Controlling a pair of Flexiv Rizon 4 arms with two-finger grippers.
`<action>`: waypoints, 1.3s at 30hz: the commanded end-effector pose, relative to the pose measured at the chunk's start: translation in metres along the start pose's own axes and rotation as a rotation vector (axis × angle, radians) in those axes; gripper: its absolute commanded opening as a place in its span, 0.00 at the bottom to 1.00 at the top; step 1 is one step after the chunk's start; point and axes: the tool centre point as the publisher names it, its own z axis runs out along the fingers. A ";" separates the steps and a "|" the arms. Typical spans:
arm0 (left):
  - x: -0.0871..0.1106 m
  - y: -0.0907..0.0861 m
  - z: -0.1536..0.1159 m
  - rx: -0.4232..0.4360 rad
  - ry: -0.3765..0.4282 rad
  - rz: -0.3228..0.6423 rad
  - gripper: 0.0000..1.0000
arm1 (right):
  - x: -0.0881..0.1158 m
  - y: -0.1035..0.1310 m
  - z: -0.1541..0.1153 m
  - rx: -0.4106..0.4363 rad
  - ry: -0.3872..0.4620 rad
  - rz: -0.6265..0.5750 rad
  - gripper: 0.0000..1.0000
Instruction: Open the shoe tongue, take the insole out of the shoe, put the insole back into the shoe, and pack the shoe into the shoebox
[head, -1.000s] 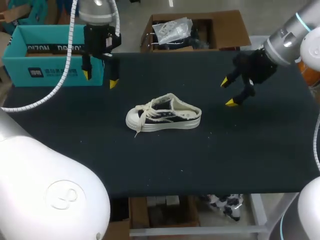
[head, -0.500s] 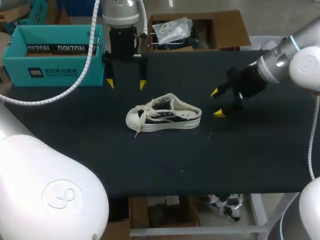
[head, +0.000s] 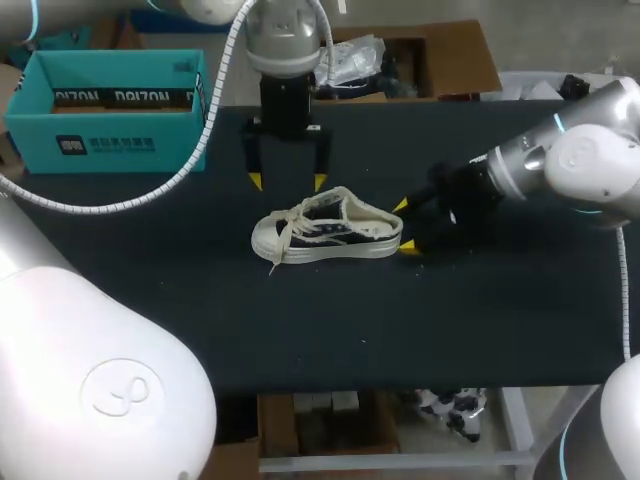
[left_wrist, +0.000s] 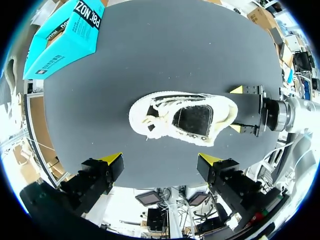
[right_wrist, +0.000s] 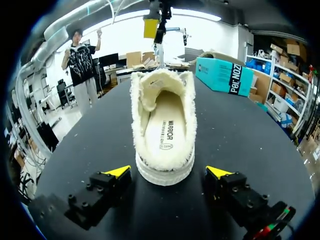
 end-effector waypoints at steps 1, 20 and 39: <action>0.006 -0.004 0.006 -0.004 0.002 0.006 1.00 | -0.002 0.001 0.012 -0.018 0.014 0.003 1.00; 0.018 -0.008 0.018 0.006 -0.006 0.000 1.00 | 0.003 0.015 0.053 -0.088 0.065 0.009 1.00; 0.054 -0.021 0.041 0.019 -0.077 -0.017 1.00 | 0.015 0.023 0.063 -0.087 0.023 -0.016 0.00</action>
